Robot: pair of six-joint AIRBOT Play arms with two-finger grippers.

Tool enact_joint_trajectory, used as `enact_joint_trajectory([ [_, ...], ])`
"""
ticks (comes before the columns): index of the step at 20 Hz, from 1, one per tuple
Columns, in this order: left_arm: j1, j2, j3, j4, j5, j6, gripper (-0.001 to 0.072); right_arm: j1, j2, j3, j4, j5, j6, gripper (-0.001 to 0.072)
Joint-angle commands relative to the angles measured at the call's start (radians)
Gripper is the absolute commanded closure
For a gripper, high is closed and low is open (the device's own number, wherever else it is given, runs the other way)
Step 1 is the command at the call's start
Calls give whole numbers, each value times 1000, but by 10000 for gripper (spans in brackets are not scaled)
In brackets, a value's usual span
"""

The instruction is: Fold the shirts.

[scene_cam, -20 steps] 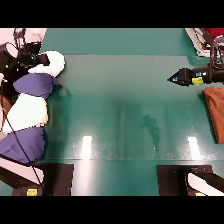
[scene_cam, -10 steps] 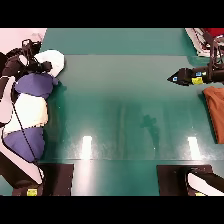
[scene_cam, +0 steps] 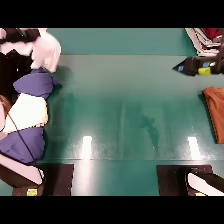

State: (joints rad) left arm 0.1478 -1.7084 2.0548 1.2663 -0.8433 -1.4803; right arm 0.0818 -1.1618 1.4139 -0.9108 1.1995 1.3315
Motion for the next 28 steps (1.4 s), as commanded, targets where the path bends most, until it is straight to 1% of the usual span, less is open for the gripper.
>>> enact_joint_trajectory([
  [1, -80, 230, 27, -2, -77, 48, 680, -37, 0, 158, -2, -16, -1, 695],
  [3, -166, 365, -2, 48, -122, 45, 680, -64, 0, 246, -1, -4, -1, 695],
  [4, -216, 414, -20, 81, -149, 30, 680, -75, 0, 283, -2, 1, -1, 695],
  [5, -270, 454, -39, 110, -199, -8, 680, -85, 0, 314, -2, 9, -1, 695],
  [8, -443, 495, -113, 120, -355, -76, 681, -111, 0, 381, -1, 51, -2, 695],
  [9, -507, 495, -157, 122, -385, -98, 680, -117, 0, 390, 0, 68, -1, 695],
  [11, -650, 495, -298, 123, -364, -133, 680, -122, 4, 393, -2, 108, -2, 695],
  [13, -769, 493, -472, 121, -283, -179, 679, -121, 4, 394, -6, 150, -2, 695],
  [16, -876, 489, -719, 97, -171, -201, 677, -121, 4, 394, -6, 178, -2, 695],
  [17, -886, 489, -788, 66, -150, -215, 558, -121, 4, 394, -6, 178, -3, 695],
  [18, -888, 489, -838, 39, -141, -238, 242, -121, 4, 394, -6, 178, -8, 695],
  [19, -888, 489, -871, 41, -141, -256, 41, -121, 4, 394, -6, 178, -8, 695],
  [22, -838, 492, -861, 148, -152, -255, 42, -121, 4, 394, -6, 172, -8, 695],
  [25, -688, 483, -862, 139, -180, -254, 45, -121, 4, 394, -6, 180, -8, 695],
  [27, -613, 474, -925, 56, -180, -212, 215, -121, 4, 393, -6, 181, -8, 696],
  [28, -591, 472, -975, 2, -161, -188, 212, -121, 4, 393, -6, 181, -8, 695],
])
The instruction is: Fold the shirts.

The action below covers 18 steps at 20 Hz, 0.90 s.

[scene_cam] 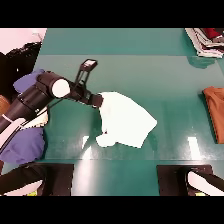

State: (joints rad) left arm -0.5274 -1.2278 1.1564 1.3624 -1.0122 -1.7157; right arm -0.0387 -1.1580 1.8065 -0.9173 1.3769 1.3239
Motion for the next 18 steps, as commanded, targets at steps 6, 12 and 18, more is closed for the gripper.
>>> enact_joint_trajectory([
  [6, 106, -84, -304, -555, 135, 329, 208, 0, 0, 1, 1, 4, 0, 695],
  [12, 106, -217, -308, -732, 190, 390, 204, 0, 0, 1, 1, 25, 0, 695],
  [18, 112, -230, -249, -677, 207, 388, 678, -1, 0, -5, -21, 97, 0, 696],
])
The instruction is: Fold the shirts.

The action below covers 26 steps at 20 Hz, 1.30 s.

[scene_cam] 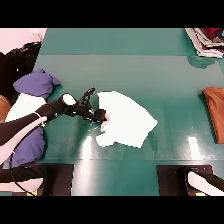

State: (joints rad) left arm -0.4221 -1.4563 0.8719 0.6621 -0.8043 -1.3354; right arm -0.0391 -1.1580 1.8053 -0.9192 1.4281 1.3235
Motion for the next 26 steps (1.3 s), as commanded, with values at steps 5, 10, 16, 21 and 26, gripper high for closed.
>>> enact_joint_trajectory([
  [5, 114, 152, 215, 313, -82, -27, 679, 0, 100, -355, -184, 110, 19, 695],
  [10, 175, 226, 273, 379, -107, -26, 678, 17, 114, -937, -79, -39, 14, 160],
  [16, 175, 225, 273, 385, -152, -26, 678, 190, -111, -1101, 175, -337, -129, 160],
  [21, 175, 225, 273, 387, -167, -26, 678, 315, -286, -934, 211, -378, -137, 227],
  [26, 175, 225, 273, 410, -195, -26, 678, 353, -364, -800, 208, -379, -138, 567],
])
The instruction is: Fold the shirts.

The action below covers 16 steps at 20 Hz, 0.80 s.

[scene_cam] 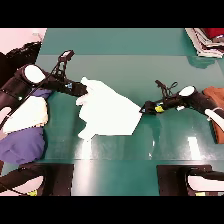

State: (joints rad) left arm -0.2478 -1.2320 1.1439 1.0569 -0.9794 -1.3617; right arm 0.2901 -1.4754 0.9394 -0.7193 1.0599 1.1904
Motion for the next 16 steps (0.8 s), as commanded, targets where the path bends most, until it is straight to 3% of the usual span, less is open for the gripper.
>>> enact_joint_trajectory([
  [1, 1, 1, 1, 23, -32, 0, 678, 23, -46, 77, 2, -11, -7, 702],
  [3, 1, 2, 6, 77, -51, -3, 679, 3, -41, 120, -66, 23, -4, 697],
  [6, 1, 3, 123, 352, -159, -80, 679, -70, 54, 240, -237, 87, 64, 698],
  [9, 1, 30, 315, 549, -216, -79, 679, -173, 205, 413, -340, 94, 87, 698],
  [16, 1, 178, 663, 567, -93, -78, 679, -335, 457, 753, -356, 94, 84, 698],
])
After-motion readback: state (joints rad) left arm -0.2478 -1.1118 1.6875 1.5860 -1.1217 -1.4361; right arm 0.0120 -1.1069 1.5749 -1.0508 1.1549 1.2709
